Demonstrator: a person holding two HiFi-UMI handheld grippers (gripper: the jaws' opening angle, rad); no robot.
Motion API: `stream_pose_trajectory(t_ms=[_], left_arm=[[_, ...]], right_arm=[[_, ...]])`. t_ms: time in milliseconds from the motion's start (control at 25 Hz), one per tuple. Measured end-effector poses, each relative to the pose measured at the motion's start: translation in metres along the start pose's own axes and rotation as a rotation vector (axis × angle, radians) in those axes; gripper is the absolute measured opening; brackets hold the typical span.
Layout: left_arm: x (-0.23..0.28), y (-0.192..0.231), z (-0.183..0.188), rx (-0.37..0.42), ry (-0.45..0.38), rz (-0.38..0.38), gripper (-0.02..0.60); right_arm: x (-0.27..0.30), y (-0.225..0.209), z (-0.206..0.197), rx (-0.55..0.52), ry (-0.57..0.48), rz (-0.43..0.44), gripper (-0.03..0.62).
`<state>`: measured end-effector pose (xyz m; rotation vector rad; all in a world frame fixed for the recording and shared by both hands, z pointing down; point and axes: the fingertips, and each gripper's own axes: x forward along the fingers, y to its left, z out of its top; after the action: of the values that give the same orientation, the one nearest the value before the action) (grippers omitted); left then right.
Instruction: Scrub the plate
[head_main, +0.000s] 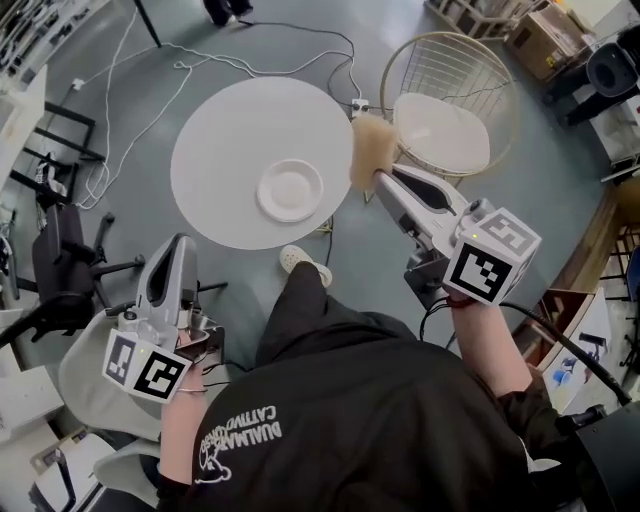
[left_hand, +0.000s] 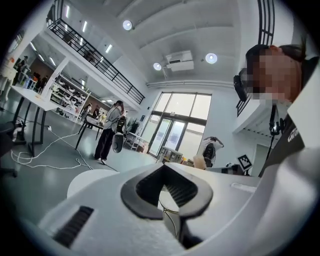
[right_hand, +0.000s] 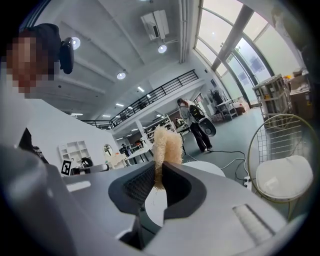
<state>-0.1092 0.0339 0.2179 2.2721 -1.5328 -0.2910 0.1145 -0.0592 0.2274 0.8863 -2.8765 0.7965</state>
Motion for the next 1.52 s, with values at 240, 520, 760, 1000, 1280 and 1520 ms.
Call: stream_pose_trajectory(t_ms=[240,520,760,1000,1280,1520], left_arm=[[0.076,0.057,-0.024,-0.065,0.138,-0.016,-0.006],[0.149,0.120,-0.083,-0.066,0.350,-0.012,-0.003],[0.192,0.170,-0.152,-0.052,0.529,-0.003,-0.002],[0.206,0.195,-0.212,-0.132,0.656,-0.050,0.080],[0.217,0.196,-0.253,-0.070,0.793,-0.098,0.152],[0.226,0.193,-0.258,-0.010,0.804,-0.085,0.130]], right_arm=[[0.056,-0.048,0.002,0.051,0.039,-0.025,0.051],[0.120,-0.102,-0.040,0.130,0.148,-0.094,0.050],[0.165,-0.144,-0.094,0.164,0.248,-0.151,0.051],[0.197,-0.159,-0.142,0.226,0.331,-0.170,0.050],[0.207,-0.174,-0.166,0.232,0.376,-0.197,0.051],[0.208,-0.176,-0.173,0.233,0.407,-0.224,0.051]])
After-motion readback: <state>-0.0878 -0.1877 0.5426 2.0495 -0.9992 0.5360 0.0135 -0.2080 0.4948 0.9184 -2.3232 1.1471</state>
